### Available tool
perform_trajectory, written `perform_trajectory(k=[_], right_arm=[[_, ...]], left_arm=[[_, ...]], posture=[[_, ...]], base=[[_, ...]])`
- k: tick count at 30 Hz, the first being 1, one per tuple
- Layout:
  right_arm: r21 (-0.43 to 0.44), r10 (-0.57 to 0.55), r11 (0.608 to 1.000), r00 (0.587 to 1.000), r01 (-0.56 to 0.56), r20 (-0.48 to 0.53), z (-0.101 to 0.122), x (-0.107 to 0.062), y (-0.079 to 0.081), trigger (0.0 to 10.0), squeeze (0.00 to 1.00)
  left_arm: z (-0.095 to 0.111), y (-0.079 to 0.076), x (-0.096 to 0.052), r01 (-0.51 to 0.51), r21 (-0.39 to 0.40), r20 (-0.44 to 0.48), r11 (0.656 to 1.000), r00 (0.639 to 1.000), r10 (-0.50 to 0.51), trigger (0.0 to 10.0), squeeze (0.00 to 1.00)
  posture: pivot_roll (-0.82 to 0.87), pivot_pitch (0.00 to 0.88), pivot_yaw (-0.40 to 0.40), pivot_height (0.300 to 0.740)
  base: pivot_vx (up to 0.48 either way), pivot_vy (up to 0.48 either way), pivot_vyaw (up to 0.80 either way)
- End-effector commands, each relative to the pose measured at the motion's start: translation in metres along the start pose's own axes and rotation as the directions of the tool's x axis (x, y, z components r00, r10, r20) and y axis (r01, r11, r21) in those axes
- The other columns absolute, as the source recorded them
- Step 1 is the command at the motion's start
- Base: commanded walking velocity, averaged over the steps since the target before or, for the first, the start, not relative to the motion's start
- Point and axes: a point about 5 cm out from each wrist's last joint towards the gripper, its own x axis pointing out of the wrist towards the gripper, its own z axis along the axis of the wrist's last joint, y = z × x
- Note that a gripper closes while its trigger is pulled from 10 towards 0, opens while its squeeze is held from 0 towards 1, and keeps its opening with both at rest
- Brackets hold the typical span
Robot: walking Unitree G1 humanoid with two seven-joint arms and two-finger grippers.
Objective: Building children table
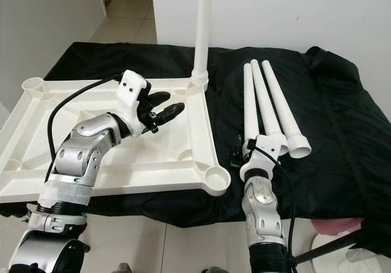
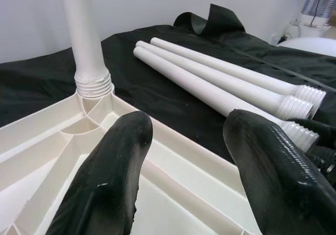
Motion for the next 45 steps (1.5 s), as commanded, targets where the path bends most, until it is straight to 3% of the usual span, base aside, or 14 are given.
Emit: perform_trajectory(k=[1,21,22,24,25,26,27,43,44,45], right_arm=[[-0.007,0.016,1.000,0.999,-0.016,-0.029,-0.004,0.002,0.003,10.0,0.00],[-0.014,0.038,0.999,0.998,-0.039,-0.052,-0.013,0.019,0.008,10.0,0.00],[-0.015,0.051,0.999,0.997,-0.052,-0.055,-0.014,0.020,0.010,9.5,0.00],[-0.016,0.056,0.998,0.997,-0.057,-0.055,-0.014,0.021,0.010,9.5,0.00],[-0.016,0.058,0.998,0.997,-0.059,-0.054,-0.015,0.021,0.010,5.6,0.00],[-0.016,0.059,0.998,0.997,-0.060,-0.054,-0.015,0.022,0.010,5.6,0.00],[-0.015,0.058,0.998,0.997,-0.059,-0.050,-0.014,0.023,0.010,0.0,0.00],[0.019,0.063,0.998,0.998,-0.063,-0.030,-0.016,0.025,0.010,0.0,0.00],[0.009,0.045,0.999,0.999,-0.045,-0.023,-0.015,0.025,0.009,7.6,0.00],[0.003,0.039,0.999,0.999,-0.039,-0.005,-0.012,0.026,0.008,10.0,0.00]], left_arm=[[0.000,0.000,-0.002,-0.016,0.010,-0.006,1.000,1.000,0.016,10.0,0.00],[-0.001,-0.012,-0.003,-0.056,-0.003,-0.014,0.998,0.998,0.056,10.0,0.00],[-0.001,-0.013,-0.003,-0.057,-0.001,-0.015,0.998,0.998,0.057,10.0,0.00],[0.000,-0.013,-0.003,-0.058,0.000,-0.014,0.998,0.998,0.058,10.0,0.00],[0.000,-0.012,-0.003,-0.059,-0.002,-0.014,0.998,0.998,0.059,10.0,0.00],[0.000,-0.012,-0.004,-0.060,-0.004,-0.015,0.998,0.998,0.060,10.0,0.00],[0.000,-0.012,-0.004,-0.060,-0.004,-0.015,0.998,0.998,0.060,10.0,0.00],[-0.002,-0.016,-0.007,-0.063,0.007,-0.032,0.998,0.997,0.064,10.0,0.00],[-0.002,-0.016,-0.008,-0.066,0.005,-0.028,0.998,0.997,0.067,10.0,0.00],[-0.002,-0.017,-0.008,-0.067,0.005,-0.020,0.998,0.998,0.067,10.0,0.00]], posture=[[-0.02,0.010,-0.014,0.740],[-0.01,0.000,-0.025,0.740],[0.00,0.000,-0.027,0.740],[0.00,0.000,-0.027,0.740],[0.00,0.000,-0.028,0.740],[0.00,0.000,-0.028,0.740],[0.00,0.000,-0.032,0.740],[0.01,0.006,-0.037,0.740],[0.01,0.006,-0.039,0.740],[0.01,0.005,-0.040,0.740]], base=[[0.000,0.000,0.00],[0.000,0.000,0.00],[0.000,0.000,0.00],[0.000,0.000,0.00],[0.000,0.000,0.00],[0.000,0.000,0.00],[0.000,0.000,0.00],[0.000,0.000,0.00],[0.000,0.000,0.00],[0.000,0.000,0.00]])
